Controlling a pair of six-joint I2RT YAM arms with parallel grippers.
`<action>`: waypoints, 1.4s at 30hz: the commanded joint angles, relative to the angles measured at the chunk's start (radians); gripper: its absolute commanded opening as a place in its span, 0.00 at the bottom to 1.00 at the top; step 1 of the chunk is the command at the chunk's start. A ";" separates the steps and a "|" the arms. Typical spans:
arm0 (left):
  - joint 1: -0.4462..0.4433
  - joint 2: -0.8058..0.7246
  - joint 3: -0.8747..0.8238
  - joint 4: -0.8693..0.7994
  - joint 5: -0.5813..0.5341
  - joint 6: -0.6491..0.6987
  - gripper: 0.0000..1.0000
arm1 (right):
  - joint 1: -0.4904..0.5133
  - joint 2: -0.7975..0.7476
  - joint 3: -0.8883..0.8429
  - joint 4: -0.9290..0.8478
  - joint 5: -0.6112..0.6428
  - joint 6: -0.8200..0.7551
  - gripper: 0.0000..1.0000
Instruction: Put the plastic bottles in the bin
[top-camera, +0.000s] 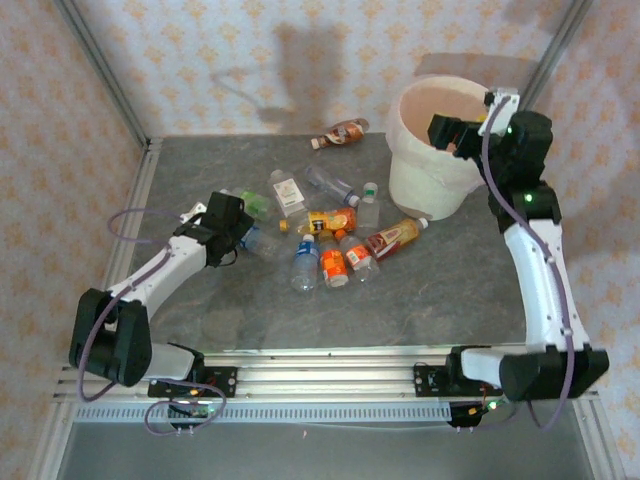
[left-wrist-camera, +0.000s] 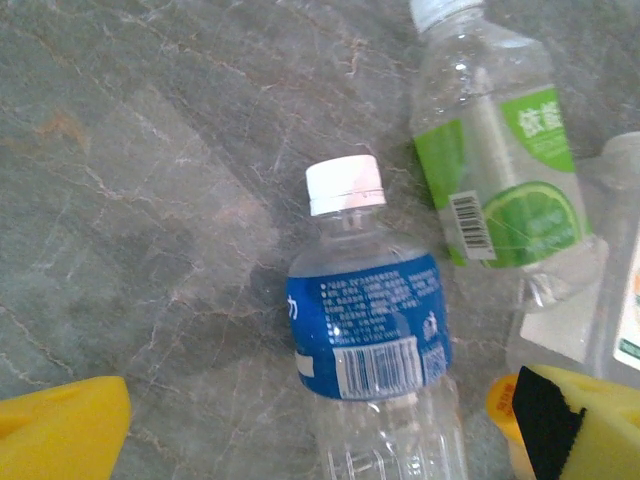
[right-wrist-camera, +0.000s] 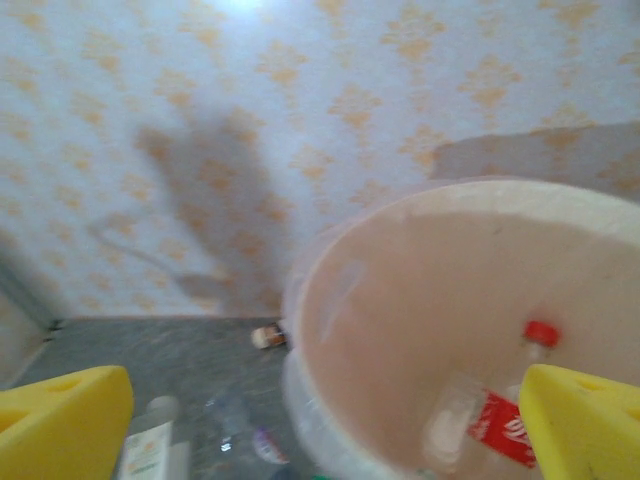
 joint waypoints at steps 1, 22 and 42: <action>0.015 0.042 -0.003 0.060 0.027 -0.063 1.00 | 0.055 -0.135 -0.117 0.093 -0.137 0.057 0.99; 0.069 0.326 0.055 0.300 0.193 -0.058 0.89 | 0.226 -0.267 -0.267 0.014 -0.049 0.026 0.99; 0.068 0.297 -0.015 0.429 0.220 -0.018 0.54 | 0.241 -0.232 -0.322 0.143 -0.076 0.173 0.99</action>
